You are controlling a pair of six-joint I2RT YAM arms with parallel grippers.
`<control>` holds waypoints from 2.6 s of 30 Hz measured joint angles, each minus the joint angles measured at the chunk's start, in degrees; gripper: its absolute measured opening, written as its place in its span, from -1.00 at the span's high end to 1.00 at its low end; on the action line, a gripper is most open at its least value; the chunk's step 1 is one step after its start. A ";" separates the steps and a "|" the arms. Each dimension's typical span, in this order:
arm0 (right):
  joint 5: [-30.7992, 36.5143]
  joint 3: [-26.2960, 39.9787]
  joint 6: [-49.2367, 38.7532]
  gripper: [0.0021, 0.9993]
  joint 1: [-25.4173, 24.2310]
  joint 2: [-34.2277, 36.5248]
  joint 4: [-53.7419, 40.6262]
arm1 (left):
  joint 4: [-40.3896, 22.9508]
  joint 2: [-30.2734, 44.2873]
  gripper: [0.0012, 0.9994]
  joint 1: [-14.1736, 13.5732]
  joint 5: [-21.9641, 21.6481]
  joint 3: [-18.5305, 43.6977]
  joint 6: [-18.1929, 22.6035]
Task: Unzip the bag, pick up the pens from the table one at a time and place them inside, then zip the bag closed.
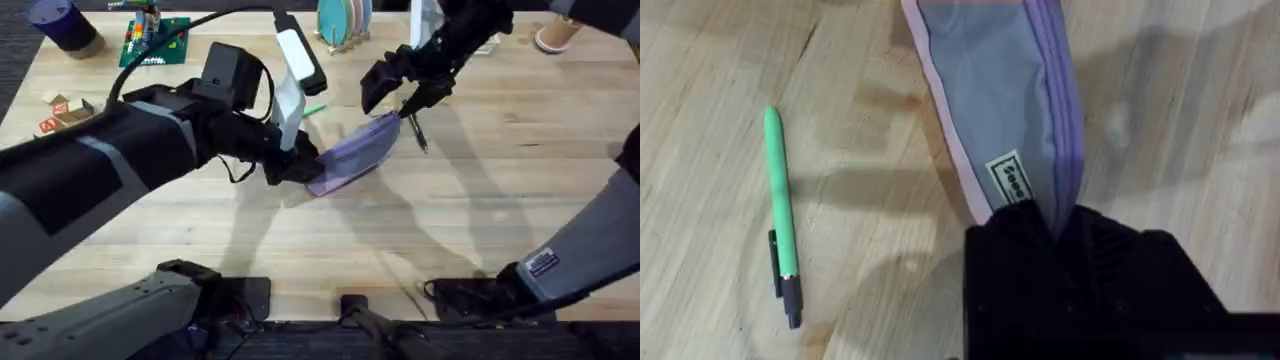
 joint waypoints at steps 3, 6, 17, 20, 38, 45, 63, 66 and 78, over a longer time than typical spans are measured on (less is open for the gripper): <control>0.02 0.00 -0.01 -0.64 0.00 0.00 -0.01 | 0.00 0.00 0.92 0.00 0.00 0.00 0.00; 0.00 0.00 -0.01 -0.60 0.00 0.00 -0.22 | 0.00 -0.01 0.92 0.00 0.00 0.00 0.00; 0.46 0.00 -0.02 -0.15 0.00 0.00 -0.90 | 0.00 -0.01 0.92 0.01 0.00 0.00 0.00; 0.99 -0.01 -0.04 0.11 0.00 0.00 -0.92 | 0.00 0.00 0.92 0.00 -0.02 0.00 0.00; 3.23 -0.13 -0.03 0.95 -0.24 0.00 -0.85 | -0.04 -0.01 0.92 0.02 -0.09 0.00 0.00; 3.23 0.64 -0.03 0.94 -0.31 0.00 -2.15 | -0.17 -0.01 0.92 0.02 -0.07 -0.02 0.00; 6.40 7.91 -1.17 0.94 0.09 0.66 -9.20 | 0.87 0.01 0.92 0.02 -0.04 -0.02 0.00; 6.64 8.47 -1.58 0.94 0.11 0.66 -9.25 | 0.92 -0.01 0.92 0.00 -0.04 -0.02 0.00; 6.86 10.32 -4.74 0.94 0.16 0.66 -10.24 | 1.09 -0.01 0.92 0.00 -0.42 -0.02 0.00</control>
